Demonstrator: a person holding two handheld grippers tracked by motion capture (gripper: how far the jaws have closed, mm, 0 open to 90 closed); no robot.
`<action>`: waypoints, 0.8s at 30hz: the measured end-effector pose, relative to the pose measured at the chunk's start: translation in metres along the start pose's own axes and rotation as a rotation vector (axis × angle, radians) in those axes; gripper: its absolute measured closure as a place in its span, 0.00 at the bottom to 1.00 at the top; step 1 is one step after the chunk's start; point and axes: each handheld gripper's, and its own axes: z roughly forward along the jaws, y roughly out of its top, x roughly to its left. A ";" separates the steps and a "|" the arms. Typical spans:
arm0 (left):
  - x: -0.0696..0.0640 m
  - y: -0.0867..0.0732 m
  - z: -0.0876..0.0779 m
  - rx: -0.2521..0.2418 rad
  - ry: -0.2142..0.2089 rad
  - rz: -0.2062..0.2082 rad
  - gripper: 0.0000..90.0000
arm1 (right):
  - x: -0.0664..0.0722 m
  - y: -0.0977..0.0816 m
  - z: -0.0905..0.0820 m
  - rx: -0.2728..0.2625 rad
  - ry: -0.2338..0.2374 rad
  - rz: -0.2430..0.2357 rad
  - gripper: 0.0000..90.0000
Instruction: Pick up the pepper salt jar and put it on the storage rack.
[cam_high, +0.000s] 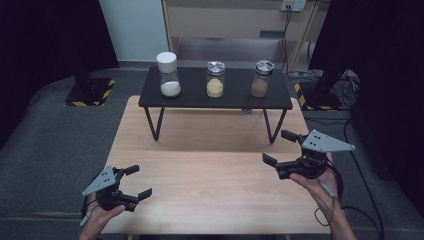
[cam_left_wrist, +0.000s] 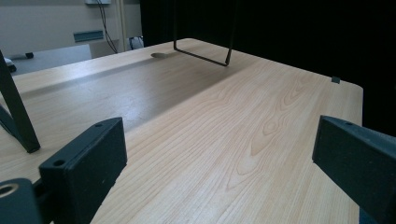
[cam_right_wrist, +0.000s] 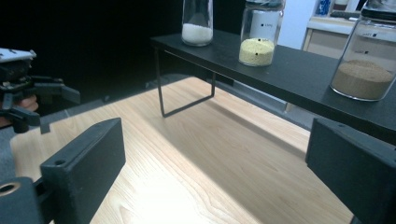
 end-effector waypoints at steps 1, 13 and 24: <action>0.000 0.000 0.000 0.000 0.000 0.000 0.02 | 0.000 -0.004 -0.001 -0.009 0.000 0.006 0.05; 0.000 -0.001 -0.001 -0.003 -0.002 0.003 0.02 | 0.010 -0.025 -0.009 0.039 -0.012 -0.003 0.05; -0.001 0.000 -0.001 0.000 -0.001 0.006 0.02 | 0.016 -0.057 -0.018 0.058 -0.018 0.046 0.04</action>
